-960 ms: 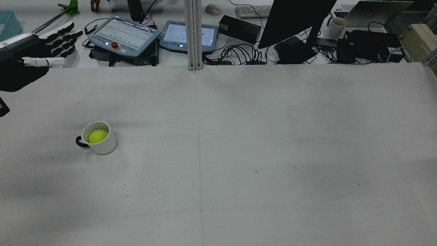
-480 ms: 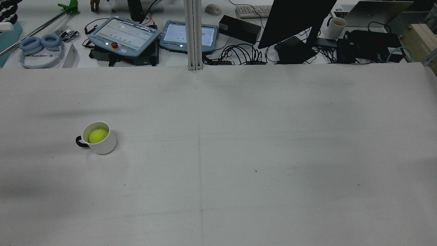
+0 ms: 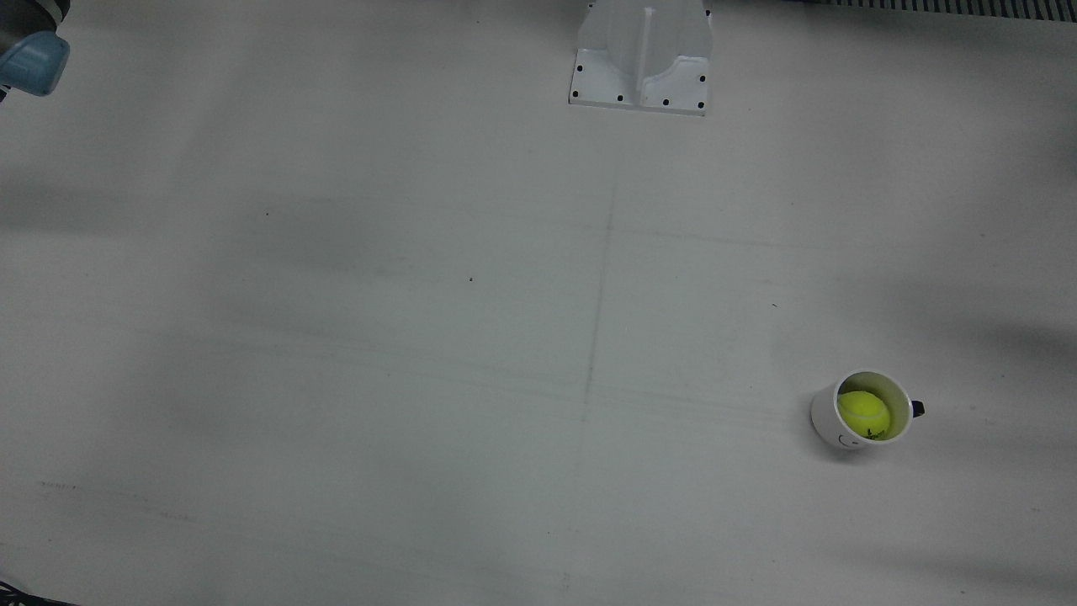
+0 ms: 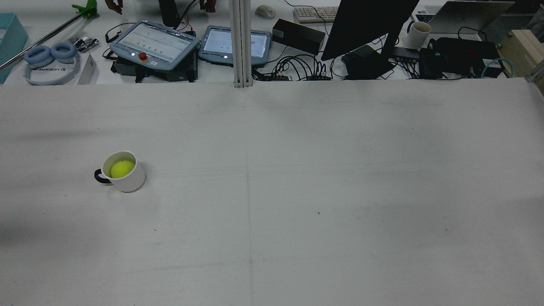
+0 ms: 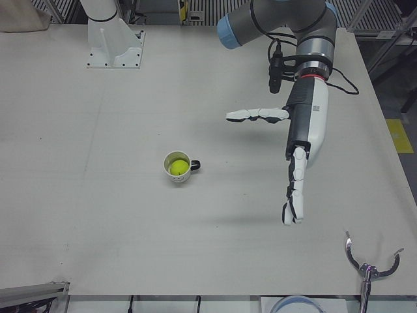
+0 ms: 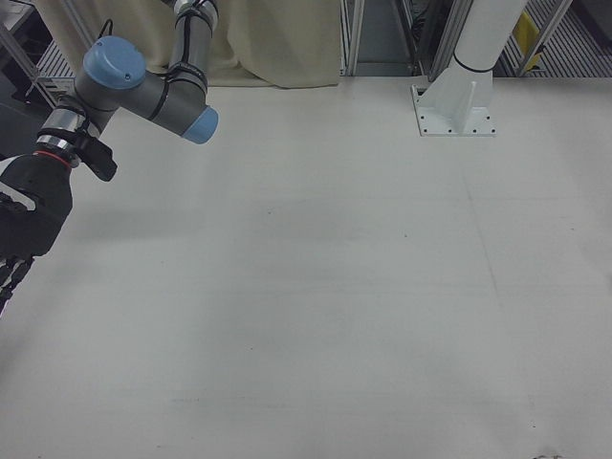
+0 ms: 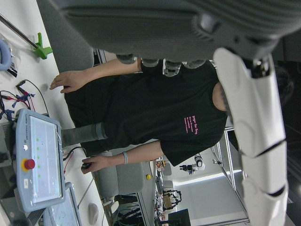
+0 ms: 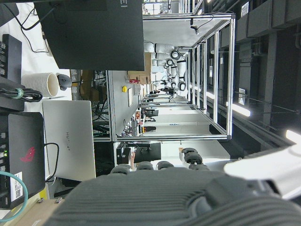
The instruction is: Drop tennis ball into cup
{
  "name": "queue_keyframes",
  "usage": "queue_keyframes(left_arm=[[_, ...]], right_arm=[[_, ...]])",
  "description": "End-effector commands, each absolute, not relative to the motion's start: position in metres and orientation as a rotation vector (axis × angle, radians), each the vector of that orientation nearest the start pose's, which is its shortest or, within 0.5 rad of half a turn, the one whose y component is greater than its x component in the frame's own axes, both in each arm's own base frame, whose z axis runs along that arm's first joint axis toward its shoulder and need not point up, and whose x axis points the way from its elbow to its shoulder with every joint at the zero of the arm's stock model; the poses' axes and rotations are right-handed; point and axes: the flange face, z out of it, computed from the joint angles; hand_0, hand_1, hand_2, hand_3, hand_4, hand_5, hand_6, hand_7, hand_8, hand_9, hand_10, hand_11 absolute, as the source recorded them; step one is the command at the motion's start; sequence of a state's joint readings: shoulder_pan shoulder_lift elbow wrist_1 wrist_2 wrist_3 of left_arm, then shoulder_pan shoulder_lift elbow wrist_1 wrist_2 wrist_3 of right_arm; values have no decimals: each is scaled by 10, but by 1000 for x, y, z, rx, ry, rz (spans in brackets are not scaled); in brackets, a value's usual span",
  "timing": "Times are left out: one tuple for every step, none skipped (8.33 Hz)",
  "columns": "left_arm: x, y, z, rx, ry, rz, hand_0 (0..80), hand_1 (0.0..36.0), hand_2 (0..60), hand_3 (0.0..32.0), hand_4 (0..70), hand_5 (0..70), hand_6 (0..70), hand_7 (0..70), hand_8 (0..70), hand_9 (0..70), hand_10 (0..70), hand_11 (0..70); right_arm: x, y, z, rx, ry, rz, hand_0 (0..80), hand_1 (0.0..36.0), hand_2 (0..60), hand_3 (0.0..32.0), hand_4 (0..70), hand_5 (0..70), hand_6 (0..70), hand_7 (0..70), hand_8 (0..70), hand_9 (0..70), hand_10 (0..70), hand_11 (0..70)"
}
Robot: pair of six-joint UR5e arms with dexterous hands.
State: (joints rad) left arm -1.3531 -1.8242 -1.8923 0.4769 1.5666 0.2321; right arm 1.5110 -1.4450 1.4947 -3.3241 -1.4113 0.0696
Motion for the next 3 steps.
queue_keyframes(left_arm=[[-53, -536, 493, 83, 2110, -1955, 484, 212, 110, 0, 0, 12, 5, 91, 0, 4, 0, 0], [-58, -534, 492, 91, 2116, -1957, 483, 211, 127, 0, 0, 15, 7, 89, 0, 3, 0, 0], [-62, -533, 490, 100, 2124, -1957, 482, 212, 116, 0, 0, 2, 0, 100, 0, 6, 0, 0]], right_arm=[[117, -537, 675, -54, 2003, -2274, 0, 0, 0, 0, 0, 0, 0, 0, 0, 0, 0, 0], [117, -537, 676, -53, 2001, -2274, 0, 0, 0, 0, 0, 0, 0, 0, 0, 0, 0, 0], [117, -537, 677, -53, 1999, -2276, 0, 0, 0, 0, 0, 0, 0, 0, 0, 0, 0, 0]])
